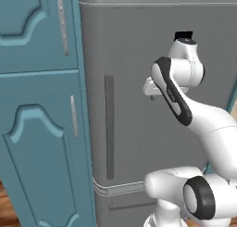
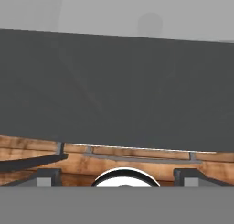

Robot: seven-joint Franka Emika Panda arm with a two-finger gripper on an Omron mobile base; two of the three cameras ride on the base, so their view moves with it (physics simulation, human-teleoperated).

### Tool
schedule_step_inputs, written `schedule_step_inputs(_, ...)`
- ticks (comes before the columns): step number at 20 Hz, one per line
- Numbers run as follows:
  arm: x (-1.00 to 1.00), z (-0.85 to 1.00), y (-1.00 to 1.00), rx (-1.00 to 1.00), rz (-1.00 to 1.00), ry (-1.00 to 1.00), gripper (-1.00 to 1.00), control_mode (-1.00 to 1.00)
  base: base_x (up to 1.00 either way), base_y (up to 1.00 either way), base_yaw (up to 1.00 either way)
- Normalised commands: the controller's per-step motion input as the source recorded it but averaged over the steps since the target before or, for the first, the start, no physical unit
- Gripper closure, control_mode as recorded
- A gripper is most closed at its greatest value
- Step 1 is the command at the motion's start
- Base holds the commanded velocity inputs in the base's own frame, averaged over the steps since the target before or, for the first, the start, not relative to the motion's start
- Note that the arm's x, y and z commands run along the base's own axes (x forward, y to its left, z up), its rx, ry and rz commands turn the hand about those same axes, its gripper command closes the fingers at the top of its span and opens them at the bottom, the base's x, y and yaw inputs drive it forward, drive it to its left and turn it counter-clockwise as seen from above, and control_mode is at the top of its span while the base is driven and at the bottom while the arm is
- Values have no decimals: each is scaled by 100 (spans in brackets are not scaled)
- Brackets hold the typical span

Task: Retrieve the sausage and cheese from the fridge and place them on the cutting board on the counter.

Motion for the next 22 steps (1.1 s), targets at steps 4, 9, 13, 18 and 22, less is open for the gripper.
schedule_step_inputs(4,0,0,0,0,0,0,-100,100,-36,67,0)
schedule_step_inputs(9,0,0,0,0,0,0,-100,100,-66,38,1)
schedule_step_inputs(13,0,0,0,0,0,0,-100,100,-85,0,0)
schedule_step_inputs(18,0,0,0,0,0,0,-100,100,-35,0,0)
schedule_step_inputs(22,0,-1,1,0,0,0,-100,-100,0,3,0)
